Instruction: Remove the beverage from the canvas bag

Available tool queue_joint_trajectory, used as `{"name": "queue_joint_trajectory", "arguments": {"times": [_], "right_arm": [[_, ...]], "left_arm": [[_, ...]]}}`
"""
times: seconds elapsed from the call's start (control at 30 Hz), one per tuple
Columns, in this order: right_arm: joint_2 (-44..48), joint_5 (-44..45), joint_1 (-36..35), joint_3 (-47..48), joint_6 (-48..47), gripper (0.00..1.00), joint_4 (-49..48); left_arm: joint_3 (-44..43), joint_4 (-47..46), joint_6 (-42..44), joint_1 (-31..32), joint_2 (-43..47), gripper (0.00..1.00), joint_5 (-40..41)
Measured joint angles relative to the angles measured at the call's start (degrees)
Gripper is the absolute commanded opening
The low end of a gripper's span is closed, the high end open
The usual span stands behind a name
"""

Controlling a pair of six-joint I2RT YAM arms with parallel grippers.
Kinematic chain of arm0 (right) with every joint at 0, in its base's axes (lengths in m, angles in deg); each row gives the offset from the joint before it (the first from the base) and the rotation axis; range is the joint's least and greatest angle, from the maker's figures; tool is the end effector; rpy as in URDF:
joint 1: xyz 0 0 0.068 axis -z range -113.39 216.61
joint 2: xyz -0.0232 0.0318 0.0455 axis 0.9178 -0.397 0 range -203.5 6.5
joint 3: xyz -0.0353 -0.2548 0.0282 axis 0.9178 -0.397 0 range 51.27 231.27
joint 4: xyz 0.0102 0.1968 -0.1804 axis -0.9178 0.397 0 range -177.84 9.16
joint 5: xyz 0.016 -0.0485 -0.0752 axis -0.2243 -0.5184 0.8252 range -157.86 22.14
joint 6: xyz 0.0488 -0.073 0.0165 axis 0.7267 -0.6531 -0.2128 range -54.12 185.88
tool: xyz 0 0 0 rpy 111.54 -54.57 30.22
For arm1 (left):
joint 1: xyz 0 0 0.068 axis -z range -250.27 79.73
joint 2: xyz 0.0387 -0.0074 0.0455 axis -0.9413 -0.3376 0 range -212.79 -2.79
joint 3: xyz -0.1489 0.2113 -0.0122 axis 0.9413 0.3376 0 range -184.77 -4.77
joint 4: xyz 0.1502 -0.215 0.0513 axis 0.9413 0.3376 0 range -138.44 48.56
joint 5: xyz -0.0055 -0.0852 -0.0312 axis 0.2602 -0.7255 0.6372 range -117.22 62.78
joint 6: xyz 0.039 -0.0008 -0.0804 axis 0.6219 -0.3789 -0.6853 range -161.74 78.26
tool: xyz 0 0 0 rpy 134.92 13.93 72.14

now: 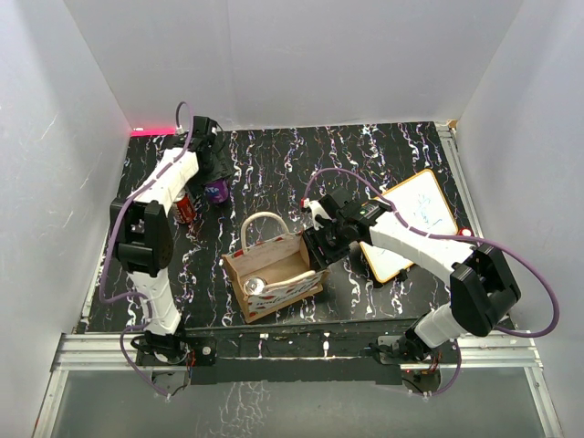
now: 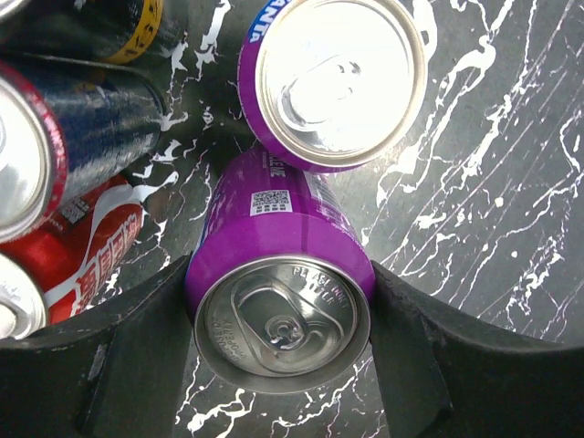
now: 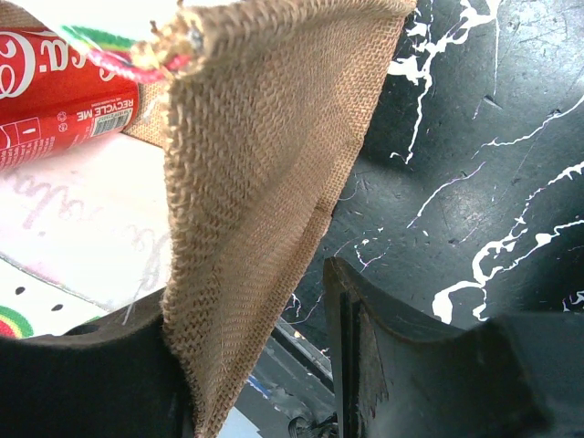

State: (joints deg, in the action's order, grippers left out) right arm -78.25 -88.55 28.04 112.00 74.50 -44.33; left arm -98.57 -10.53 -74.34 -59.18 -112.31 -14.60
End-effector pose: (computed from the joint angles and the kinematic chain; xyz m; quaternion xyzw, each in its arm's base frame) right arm 0.2230 0.2138 0.1773 -0.2830 0.9231 0.2381 0.1052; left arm 0.4462 -0.0698 0.2162 -0.2099 0.9213 -0.0185 0.3269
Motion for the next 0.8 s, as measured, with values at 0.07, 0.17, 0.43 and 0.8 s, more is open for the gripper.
{"name": "queue_joint_trajectory", "arguments": {"times": [0.07,0.17,0.43,0.8], "right_arm": [[0.02,0.00,0.00,0.00,0.02,0.50,0.00],[0.02,0.00,0.02,0.00,0.02,0.50,-0.02],[0.02,-0.09,0.02,0.00,0.02,0.50,-0.04],[0.00,-0.26,0.07,0.00,0.00,0.50,-0.09]], "left_arm": [[-2.60,1.46,-0.37,-0.11,-1.99,0.00,0.33],[-3.52,1.73,-0.83,-0.20,-3.69,0.00,0.55],[-4.74,3.89,-1.55,-0.59,-6.32,0.13,0.76],[-5.25,5.53,-1.90,-1.79,-6.56,0.84,1.05]]}}
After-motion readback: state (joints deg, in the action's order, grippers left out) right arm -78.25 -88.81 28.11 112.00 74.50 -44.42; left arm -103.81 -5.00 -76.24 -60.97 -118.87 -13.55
